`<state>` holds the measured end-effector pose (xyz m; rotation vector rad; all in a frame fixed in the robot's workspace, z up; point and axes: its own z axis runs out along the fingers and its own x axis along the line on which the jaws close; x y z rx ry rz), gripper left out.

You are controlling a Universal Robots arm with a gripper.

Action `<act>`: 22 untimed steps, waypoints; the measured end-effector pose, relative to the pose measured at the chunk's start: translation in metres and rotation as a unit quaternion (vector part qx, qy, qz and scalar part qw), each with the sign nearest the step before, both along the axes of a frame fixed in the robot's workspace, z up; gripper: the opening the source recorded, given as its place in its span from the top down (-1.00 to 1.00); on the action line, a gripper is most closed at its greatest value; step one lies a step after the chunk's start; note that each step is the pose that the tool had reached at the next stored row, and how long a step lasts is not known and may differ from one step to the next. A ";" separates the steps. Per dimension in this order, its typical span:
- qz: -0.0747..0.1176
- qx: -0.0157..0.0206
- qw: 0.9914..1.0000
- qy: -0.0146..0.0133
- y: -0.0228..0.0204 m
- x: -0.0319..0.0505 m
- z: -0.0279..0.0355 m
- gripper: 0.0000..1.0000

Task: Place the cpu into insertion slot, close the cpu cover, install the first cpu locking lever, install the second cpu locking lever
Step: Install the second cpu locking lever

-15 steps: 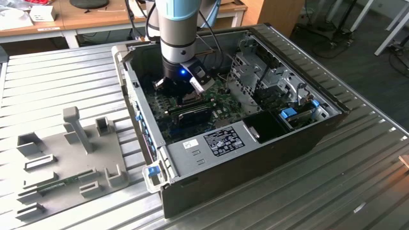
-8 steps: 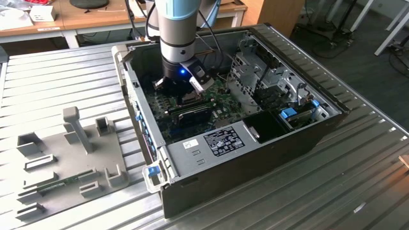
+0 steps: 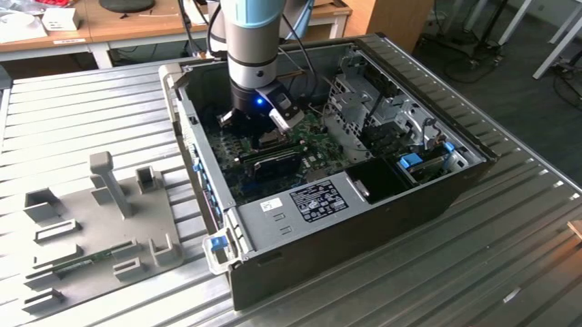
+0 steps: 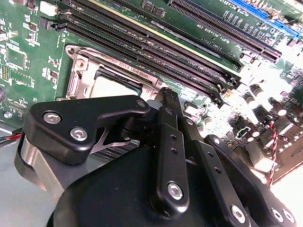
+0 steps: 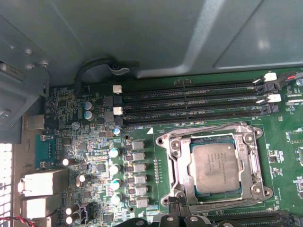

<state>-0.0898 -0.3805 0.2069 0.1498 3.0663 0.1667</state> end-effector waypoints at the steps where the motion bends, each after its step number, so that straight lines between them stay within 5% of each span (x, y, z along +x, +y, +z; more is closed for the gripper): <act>1: 0.000 0.000 1.000 0.000 0.0001 0.0000 0.0000 0.80; 22: 0.000 0.000 1.000 0.000 0.0002 0.0000 0.0000 0.80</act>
